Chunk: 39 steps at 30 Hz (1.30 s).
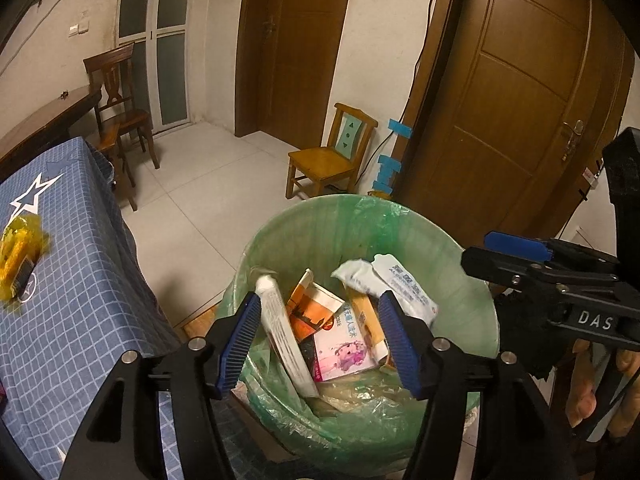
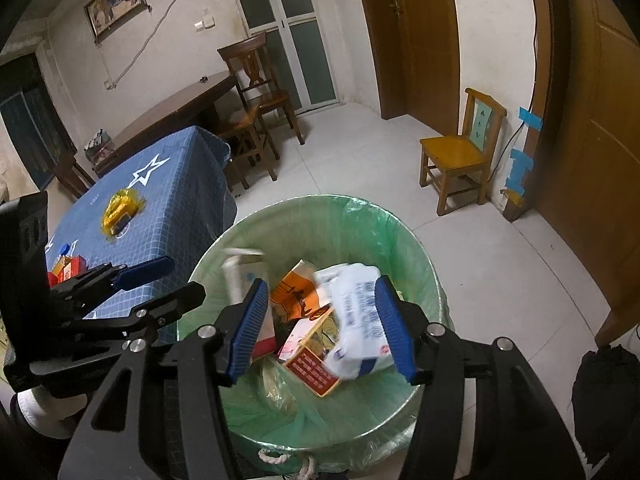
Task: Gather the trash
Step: 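Swing both open tools back over the table toward the remaining trash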
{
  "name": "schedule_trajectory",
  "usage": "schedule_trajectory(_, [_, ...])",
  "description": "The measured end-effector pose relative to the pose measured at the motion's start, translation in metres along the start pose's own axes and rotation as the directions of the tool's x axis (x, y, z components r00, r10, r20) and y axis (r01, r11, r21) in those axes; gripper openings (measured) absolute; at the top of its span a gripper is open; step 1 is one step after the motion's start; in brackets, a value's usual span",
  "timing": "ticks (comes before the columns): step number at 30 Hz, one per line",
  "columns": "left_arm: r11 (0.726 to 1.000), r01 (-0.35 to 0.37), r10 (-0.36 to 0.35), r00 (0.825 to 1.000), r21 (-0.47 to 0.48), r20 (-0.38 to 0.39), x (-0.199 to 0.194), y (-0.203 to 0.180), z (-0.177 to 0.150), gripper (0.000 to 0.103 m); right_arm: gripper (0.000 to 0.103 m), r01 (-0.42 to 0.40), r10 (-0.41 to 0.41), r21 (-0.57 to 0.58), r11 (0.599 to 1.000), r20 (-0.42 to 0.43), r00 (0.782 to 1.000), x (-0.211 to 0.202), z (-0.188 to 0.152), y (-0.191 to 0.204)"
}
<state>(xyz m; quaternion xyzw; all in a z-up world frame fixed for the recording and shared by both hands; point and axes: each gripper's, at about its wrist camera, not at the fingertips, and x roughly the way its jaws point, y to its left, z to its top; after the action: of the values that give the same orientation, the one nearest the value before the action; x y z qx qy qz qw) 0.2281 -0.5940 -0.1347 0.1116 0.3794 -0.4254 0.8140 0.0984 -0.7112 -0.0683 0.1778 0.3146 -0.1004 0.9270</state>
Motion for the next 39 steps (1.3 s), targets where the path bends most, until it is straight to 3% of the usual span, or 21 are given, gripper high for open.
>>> schedule_trajectory(6, [1.0,-0.006,0.006,1.0,0.005,0.0,-0.011,0.004,-0.007,0.063,0.053,-0.006,0.006,0.004,1.0,0.037,0.999,-0.015,-0.008,0.002])
schedule_trajectory(12, [0.999,-0.033,0.032,0.999,0.001,0.01,-0.042,0.022,-0.026,0.063,0.061,-0.028,0.03,-0.017,0.999,0.147,0.989,-0.048,-0.033,0.018])
schedule_trajectory(18, [0.998,-0.063,0.064,0.997,-0.021,0.041,-0.096,0.055,-0.058,0.063,0.07,-0.052,0.069,-0.084,0.995,0.22,0.973,-0.071,-0.071,0.063])
schedule_trajectory(23, [0.994,-0.104,0.106,0.993,-0.038,0.06,-0.157,0.097,-0.098,0.067,0.078,-0.118,0.144,-0.127,0.985,0.222,0.964,-0.075,-0.094,0.103])
schedule_trajectory(26, [0.982,-0.164,0.171,0.983,-0.093,0.072,-0.197,0.14,-0.128,0.071,0.079,-0.167,0.196,-0.15,0.974,0.2,0.96,-0.075,-0.104,0.123])
schedule_trajectory(30, [0.928,-0.281,0.303,0.952,-0.246,0.055,-0.262,0.223,-0.177,0.071,0.08,-0.206,0.236,-0.187,0.96,0.152,0.96,-0.069,-0.114,0.147])
schedule_trajectory(35, [0.786,-0.429,0.483,0.876,-0.446,0.009,-0.345,0.327,-0.241,0.073,0.08,-0.248,0.271,-0.209,0.946,0.089,0.958,-0.058,-0.127,0.178])
schedule_trajectory(37, [0.734,-0.455,0.517,0.856,-0.505,-0.02,-0.37,0.364,-0.259,0.073,0.08,-0.265,0.286,-0.225,0.938,0.067,0.956,-0.054,-0.13,0.192])
schedule_trajectory(39, [0.701,-0.467,0.529,0.847,-0.539,-0.047,-0.382,0.393,-0.271,0.073,0.08,-0.286,0.306,-0.251,0.925,0.043,0.951,-0.049,-0.133,0.213])
